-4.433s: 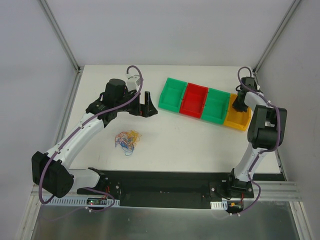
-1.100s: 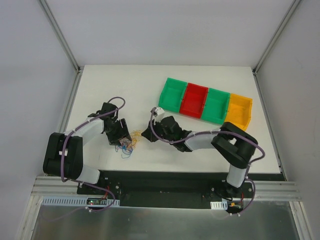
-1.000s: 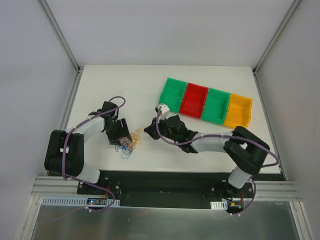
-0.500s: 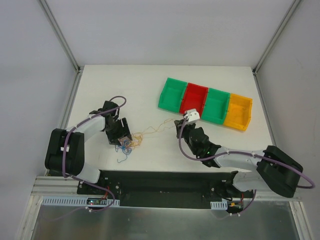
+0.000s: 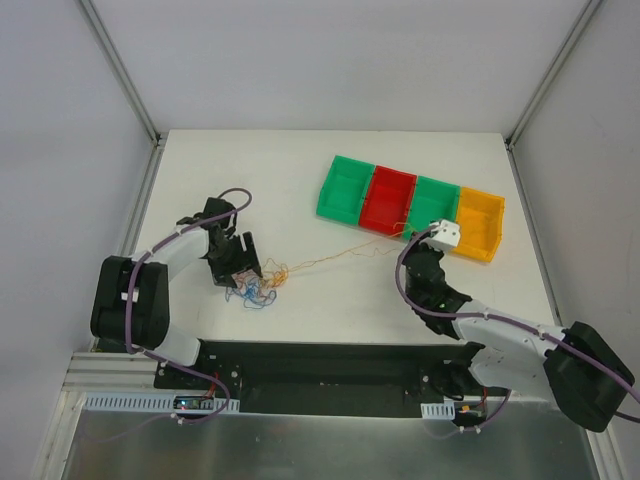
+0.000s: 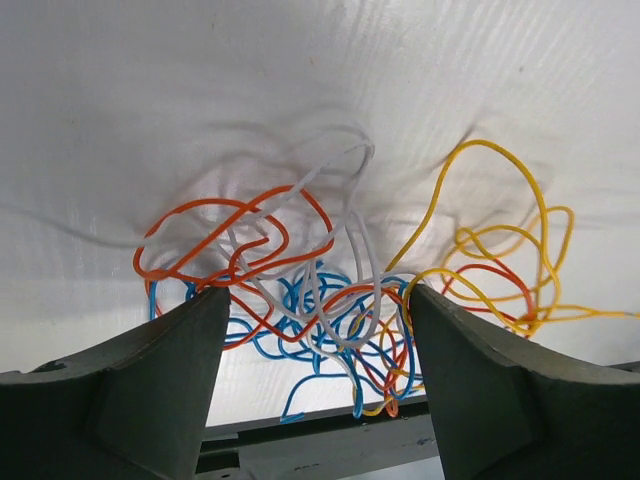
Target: Untangle the cables
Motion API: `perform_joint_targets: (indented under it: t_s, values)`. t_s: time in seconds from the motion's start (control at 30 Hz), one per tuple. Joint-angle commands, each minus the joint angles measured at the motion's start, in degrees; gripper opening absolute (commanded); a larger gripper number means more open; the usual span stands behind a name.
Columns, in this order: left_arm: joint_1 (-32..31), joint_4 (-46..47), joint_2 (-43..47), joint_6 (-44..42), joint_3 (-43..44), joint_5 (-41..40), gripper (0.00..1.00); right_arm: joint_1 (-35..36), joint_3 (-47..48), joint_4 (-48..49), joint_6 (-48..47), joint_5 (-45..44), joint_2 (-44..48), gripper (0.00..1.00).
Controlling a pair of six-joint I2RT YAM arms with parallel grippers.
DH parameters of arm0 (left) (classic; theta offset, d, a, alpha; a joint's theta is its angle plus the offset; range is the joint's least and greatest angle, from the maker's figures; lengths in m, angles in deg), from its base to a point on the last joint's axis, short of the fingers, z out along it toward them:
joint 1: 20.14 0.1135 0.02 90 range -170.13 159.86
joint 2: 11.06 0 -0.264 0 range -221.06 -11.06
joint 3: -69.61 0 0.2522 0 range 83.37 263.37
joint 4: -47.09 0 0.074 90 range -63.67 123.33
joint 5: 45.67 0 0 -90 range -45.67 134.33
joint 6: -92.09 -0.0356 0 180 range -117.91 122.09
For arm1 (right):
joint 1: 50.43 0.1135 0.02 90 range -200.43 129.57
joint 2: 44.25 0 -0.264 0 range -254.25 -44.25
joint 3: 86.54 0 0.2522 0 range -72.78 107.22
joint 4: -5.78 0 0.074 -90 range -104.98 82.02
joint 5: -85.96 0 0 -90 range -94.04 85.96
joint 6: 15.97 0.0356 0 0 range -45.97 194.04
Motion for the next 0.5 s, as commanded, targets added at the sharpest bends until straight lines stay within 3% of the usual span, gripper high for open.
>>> perform_joint_targets:
  t_s: [0.0,0.13,0.27,0.47]
  values:
    - [0.82,-1.27,5.38,-3.77,2.89,1.12,0.74,-1.04,1.39,-1.73,3.76,14.38,0.27,0.0]
    - [0.73,-0.83,12.32,-6.05,5.35,2.28,0.82,-0.95,2.0,0.91,3.58,30.83,-4.3,0.02]
    - [0.29,0.13,18.48,-6.58,7.81,3.67,0.81,-0.95,1.04,0.47,7.18,36.83,-7.99,0.06]
    - [-4.35,8.56,19.47,-7.98,8.52,20.09,0.75,-1.04,-0.45,3.27,10.25,45.8,-9.67,0.1]
